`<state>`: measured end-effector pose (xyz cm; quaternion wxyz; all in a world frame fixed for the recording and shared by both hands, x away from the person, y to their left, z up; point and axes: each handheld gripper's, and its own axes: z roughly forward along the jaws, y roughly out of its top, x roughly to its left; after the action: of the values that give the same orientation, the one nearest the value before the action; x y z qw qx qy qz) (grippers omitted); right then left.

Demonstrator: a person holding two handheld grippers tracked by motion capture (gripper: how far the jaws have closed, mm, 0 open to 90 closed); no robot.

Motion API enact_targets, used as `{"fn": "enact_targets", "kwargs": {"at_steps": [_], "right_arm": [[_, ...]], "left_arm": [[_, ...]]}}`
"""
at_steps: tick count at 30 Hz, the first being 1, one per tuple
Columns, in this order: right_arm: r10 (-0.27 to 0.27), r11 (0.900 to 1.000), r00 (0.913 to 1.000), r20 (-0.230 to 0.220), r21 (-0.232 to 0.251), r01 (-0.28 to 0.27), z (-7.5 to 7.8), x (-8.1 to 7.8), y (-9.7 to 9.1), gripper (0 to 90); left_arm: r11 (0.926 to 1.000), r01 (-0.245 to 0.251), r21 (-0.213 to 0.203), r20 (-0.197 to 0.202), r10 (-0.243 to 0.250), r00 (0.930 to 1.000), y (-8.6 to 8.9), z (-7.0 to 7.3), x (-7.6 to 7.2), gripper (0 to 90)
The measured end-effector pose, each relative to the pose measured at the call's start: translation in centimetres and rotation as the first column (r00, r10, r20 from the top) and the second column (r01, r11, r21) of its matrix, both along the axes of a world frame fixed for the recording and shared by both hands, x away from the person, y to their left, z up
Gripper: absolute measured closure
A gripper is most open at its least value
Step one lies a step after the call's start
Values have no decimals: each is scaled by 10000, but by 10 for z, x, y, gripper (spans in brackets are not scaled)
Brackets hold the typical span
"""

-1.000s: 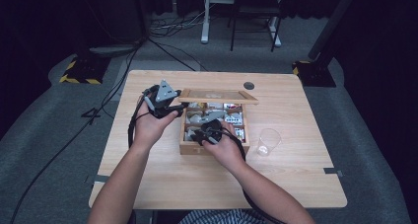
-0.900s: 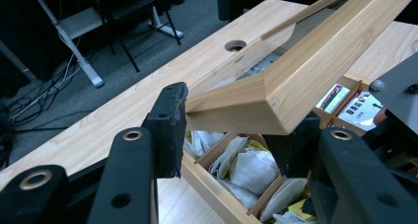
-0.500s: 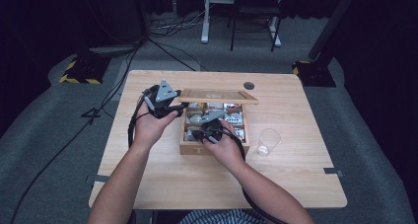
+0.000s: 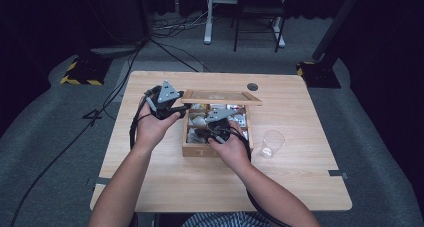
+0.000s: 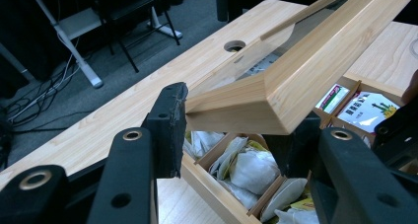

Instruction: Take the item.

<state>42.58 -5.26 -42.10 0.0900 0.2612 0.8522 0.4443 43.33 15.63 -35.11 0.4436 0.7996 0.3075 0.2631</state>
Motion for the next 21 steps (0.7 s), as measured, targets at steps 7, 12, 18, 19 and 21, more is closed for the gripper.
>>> {"fn": "enact_targets", "kwargs": {"at_steps": [7,12,18,19,21], "right_arm": [[55,9985,10000,-71,544,-51,9,-5,-7,900],[44,9948,10000,-66,1015,-38,15,-10,-15,900],[149,9906,9998,-128,1363,-130,24,-18,-25,900],[178,9896,9998,-44,1426,-170,27,-21,-28,900],[184,9893,9998,-27,1446,-178,29,-23,-30,900]], "left_arm": [[10000,16,-42,-26,-16,10000,0,0,0,534],[10000,32,14,-22,-32,10000,0,0,1,534],[9999,104,47,-33,-104,9999,1,1,1,534],[9999,90,87,-36,-90,10000,0,1,1,534],[9999,96,94,-41,-96,9999,0,1,1,534]]}}
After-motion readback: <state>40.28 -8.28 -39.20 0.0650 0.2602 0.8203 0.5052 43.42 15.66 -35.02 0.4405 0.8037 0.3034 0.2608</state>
